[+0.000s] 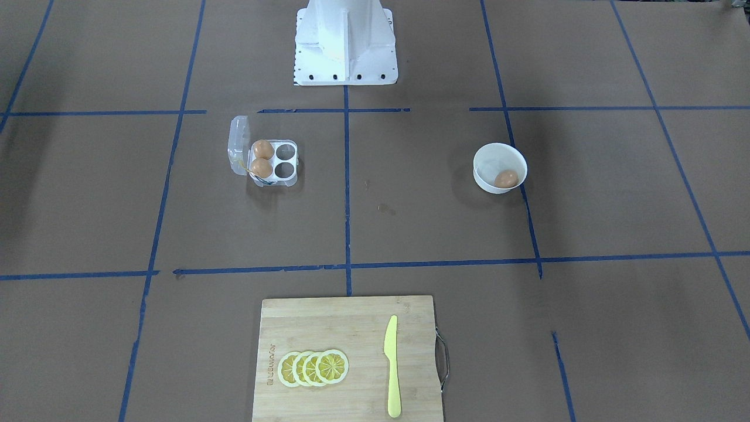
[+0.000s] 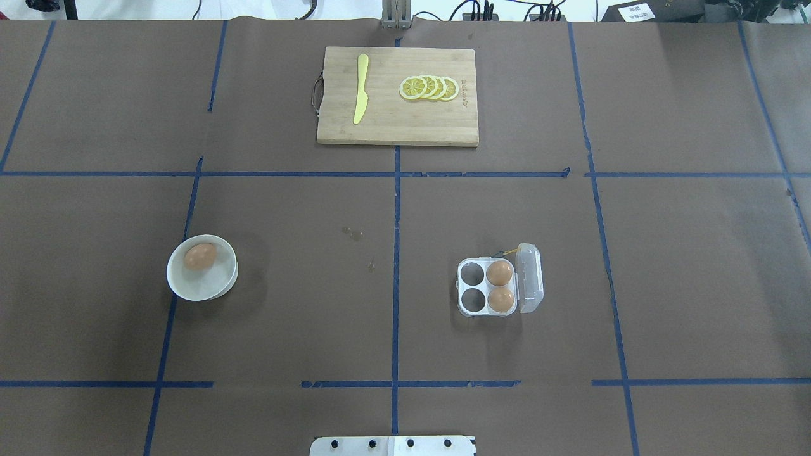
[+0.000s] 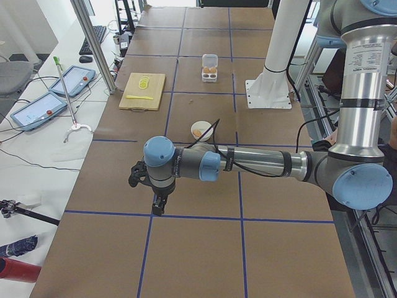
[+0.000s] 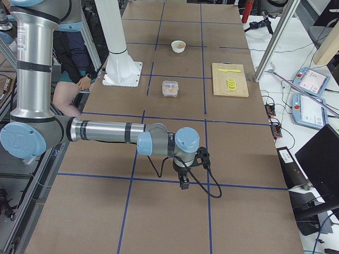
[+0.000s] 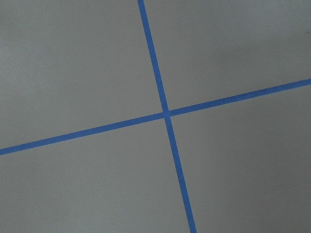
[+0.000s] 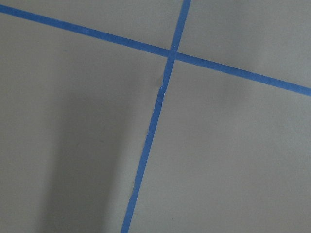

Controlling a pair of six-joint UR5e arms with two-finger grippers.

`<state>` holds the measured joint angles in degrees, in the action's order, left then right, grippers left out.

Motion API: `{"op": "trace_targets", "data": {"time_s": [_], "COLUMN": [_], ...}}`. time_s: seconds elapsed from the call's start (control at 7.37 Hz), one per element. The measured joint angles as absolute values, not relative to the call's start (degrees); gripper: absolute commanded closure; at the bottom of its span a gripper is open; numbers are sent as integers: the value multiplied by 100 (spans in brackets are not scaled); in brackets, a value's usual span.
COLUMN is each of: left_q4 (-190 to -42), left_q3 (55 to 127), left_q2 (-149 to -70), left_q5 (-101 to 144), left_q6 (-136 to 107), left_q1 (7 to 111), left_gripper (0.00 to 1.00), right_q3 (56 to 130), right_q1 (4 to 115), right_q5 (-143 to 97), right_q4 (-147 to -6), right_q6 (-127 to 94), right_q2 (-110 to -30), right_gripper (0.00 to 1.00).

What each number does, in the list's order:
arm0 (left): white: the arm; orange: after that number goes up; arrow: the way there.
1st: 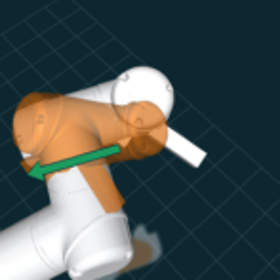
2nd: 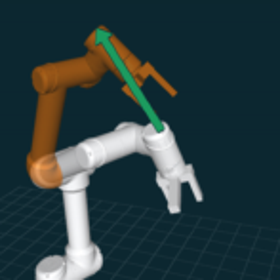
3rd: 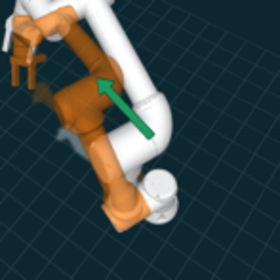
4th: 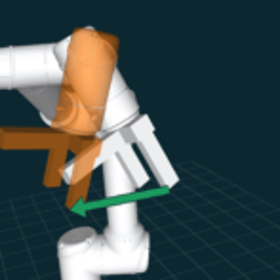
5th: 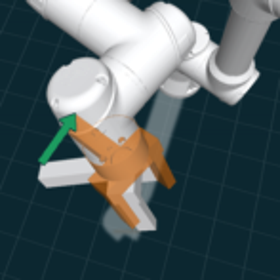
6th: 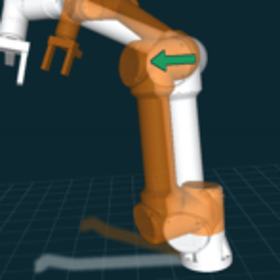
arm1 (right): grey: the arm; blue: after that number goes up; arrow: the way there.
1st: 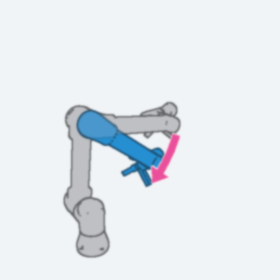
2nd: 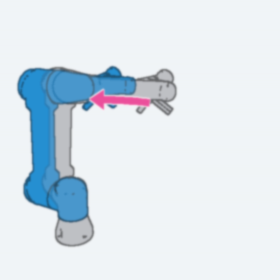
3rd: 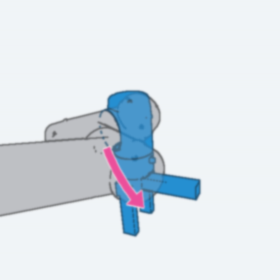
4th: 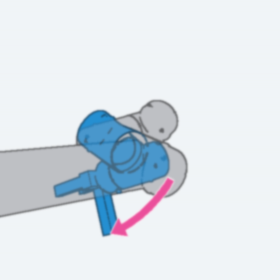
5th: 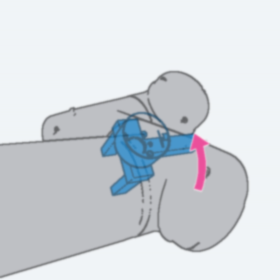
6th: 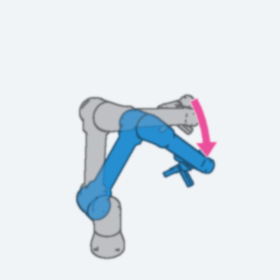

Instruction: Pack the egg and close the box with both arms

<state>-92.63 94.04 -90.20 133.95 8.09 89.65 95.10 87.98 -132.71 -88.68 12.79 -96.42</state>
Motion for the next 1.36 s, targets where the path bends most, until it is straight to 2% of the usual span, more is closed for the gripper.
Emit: {"op": "trace_targets", "data": {"time_s": [1.36], "left_q4": [-10140], "left_q3": [9351], "left_q2": [-9013], "left_q5": [13432], "left_q6": [768], "left_q1": [8956], "left_gripper": [0], "right_q3": [9515], "right_q1": [8798], "right_q5": [-13249], "right_q4": [-8526], "right_q6": [1284], "right_q2": [-9503], "right_gripper": [0]}}
